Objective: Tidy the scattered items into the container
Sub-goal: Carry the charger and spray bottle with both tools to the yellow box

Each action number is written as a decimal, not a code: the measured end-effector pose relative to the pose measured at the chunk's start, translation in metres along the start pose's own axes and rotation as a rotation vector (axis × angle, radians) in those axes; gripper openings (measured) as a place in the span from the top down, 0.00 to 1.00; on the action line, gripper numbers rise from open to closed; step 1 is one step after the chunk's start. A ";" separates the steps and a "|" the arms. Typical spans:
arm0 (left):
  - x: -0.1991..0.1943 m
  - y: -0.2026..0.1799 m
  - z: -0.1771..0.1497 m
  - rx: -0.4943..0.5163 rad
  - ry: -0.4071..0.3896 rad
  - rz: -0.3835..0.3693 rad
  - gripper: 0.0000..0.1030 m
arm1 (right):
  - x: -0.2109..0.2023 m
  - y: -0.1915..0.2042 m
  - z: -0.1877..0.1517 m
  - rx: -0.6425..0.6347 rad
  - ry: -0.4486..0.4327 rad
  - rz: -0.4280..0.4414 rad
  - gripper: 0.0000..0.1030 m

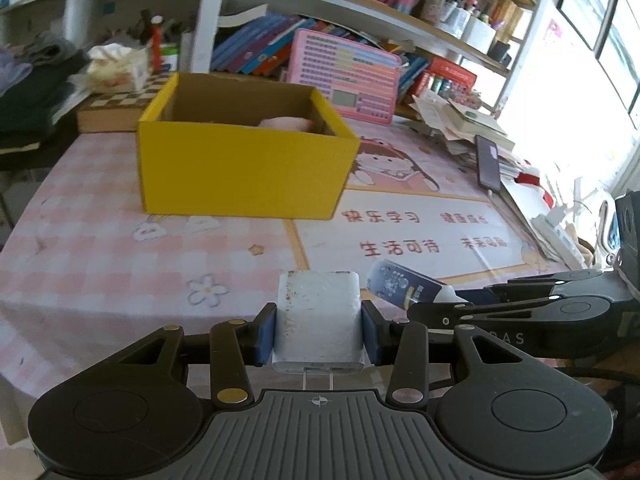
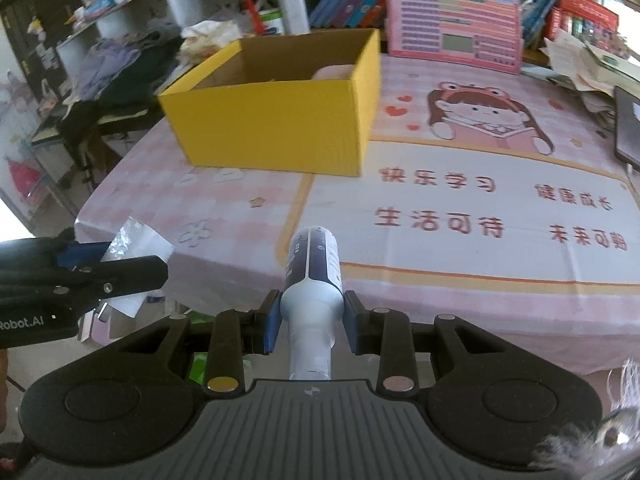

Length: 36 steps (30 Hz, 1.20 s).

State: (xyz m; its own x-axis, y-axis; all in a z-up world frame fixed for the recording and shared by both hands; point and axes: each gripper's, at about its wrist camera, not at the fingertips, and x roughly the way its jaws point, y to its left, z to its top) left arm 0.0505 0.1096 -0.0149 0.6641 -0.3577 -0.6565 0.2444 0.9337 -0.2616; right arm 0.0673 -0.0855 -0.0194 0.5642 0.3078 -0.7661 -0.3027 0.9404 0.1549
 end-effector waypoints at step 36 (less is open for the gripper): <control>0.030 0.057 0.159 -0.019 -0.286 0.072 0.60 | 0.048 0.025 0.195 -0.176 -0.260 0.076 0.71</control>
State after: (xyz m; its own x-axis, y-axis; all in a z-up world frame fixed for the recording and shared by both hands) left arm 0.1961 0.1539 0.0629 0.8522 -0.2699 -0.4481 0.1780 0.9551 -0.2369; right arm 0.2368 -0.0186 0.0692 0.7052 0.4239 -0.5683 -0.4666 0.8810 0.0781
